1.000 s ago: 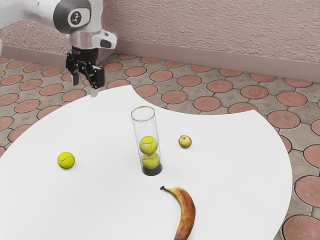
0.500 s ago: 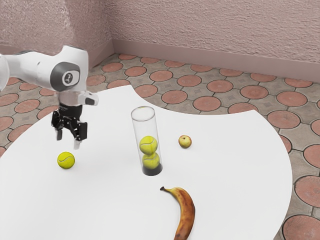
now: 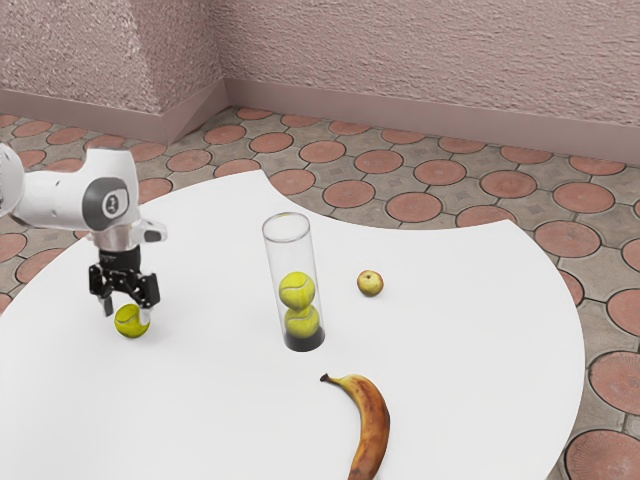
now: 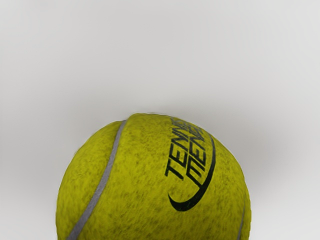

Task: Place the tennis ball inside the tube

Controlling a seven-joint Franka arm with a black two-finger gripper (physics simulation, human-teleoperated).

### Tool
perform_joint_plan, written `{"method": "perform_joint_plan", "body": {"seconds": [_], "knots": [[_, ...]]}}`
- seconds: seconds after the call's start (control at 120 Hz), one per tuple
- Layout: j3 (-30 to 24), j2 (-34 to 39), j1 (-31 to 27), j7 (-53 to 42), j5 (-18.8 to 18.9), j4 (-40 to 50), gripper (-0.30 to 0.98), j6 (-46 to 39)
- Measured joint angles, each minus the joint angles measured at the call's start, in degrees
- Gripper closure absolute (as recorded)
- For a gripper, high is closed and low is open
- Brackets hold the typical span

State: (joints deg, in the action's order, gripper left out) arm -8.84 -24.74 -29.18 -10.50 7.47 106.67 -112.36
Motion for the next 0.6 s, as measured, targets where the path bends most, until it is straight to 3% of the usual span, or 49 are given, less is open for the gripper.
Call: {"method": "perform_joint_plan", "body": {"seconds": [0.117, 0.425, 0.6], "knots": [[0.0, -1.5, -0.2, -0.2, -1.3, -1.0, 0.01, -2.0], [0.1, -1.5, -0.5, -0.4, -2.2, 0.7, 0.24, -4.0], [0.0, -1.6, -0.6, -0.5, -2.3, 1.2, 0.26, -4.4]]}}
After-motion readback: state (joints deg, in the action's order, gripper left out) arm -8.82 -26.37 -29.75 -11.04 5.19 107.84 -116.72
